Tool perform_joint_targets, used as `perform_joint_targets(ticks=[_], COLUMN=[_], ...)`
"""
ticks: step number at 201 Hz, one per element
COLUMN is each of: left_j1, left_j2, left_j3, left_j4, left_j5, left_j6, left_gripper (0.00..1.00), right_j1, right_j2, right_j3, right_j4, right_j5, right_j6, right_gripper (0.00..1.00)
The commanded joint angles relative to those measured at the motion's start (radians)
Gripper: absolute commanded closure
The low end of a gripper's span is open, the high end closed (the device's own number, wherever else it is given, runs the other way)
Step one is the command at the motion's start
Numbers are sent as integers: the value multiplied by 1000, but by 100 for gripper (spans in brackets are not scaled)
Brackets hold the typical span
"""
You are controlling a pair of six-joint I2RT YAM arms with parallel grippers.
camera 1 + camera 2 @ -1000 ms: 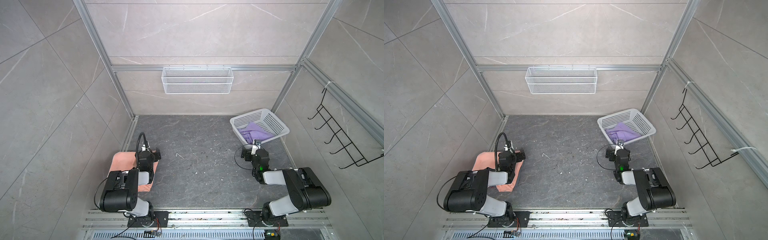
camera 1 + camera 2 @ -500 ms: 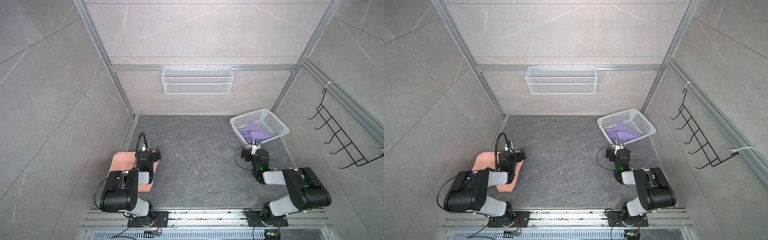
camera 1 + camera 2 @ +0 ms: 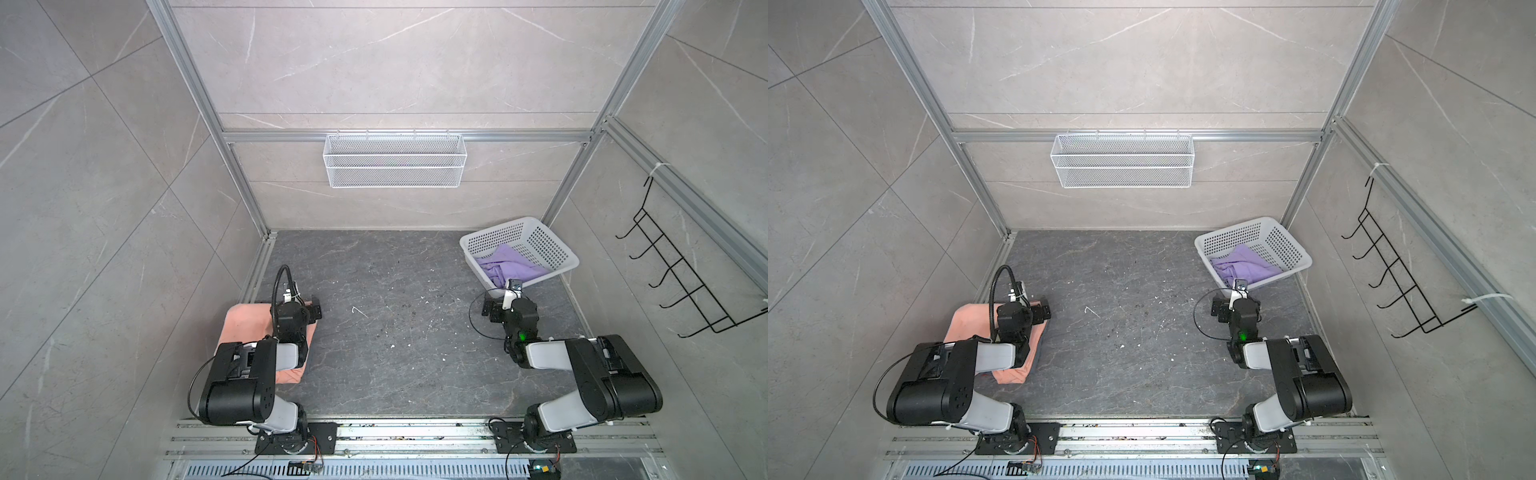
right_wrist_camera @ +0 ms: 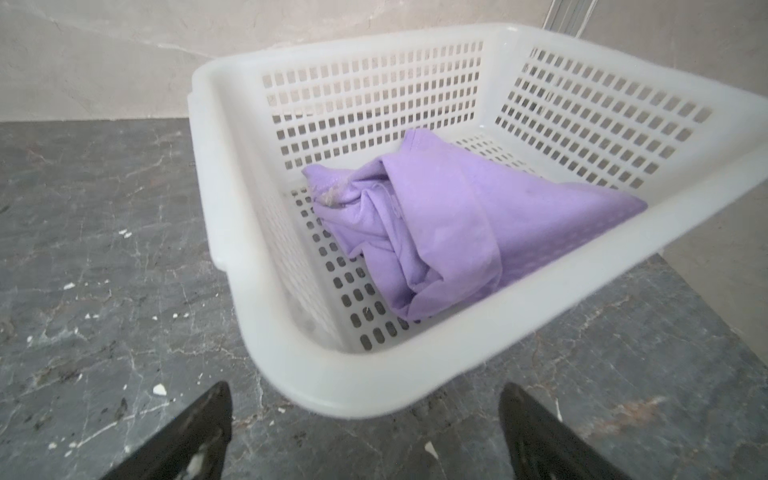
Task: Fold and stack the t-shirts
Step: 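Reach the right gripper into the white basket while the left arm lifts forward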
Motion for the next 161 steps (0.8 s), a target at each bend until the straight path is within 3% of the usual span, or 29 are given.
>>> perform_joint_targets(ticks=[1, 27, 43, 71, 91, 105, 118, 161], left_j1=[5, -2, -17, -60, -118, -182, -273, -573], left_j2=[-160, -323, -384, -387, -351, -319, -286, -180], left_j3=[93, 195, 293, 498, 596, 631, 662, 761], left_j4=[-231, -449, -599, -847, -921, -910, -905, -912], left_j5=[44, 116, 145, 234, 321, 354, 328, 171], left_j6=[6, -38, -97, -319, -514, -646, -715, -750], left_gripper=[0, 0, 0, 0, 0, 0, 0, 0], right_j1=[8, 17, 33, 83, 142, 200, 285, 542], right_j2=[-122, -299, -378, -403, -371, -341, -335, -304], right_j3=[76, 138, 188, 336, 455, 516, 538, 637], right_j4=[-181, -401, -512, -752, -907, -956, -941, -1001], right_j5=[-81, -96, -108, -178, -247, -298, -270, -115], right_j6=[-50, 24, 135, 343, 491, 595, 673, 749], right_gripper=[0, 0, 0, 0, 0, 0, 0, 0])
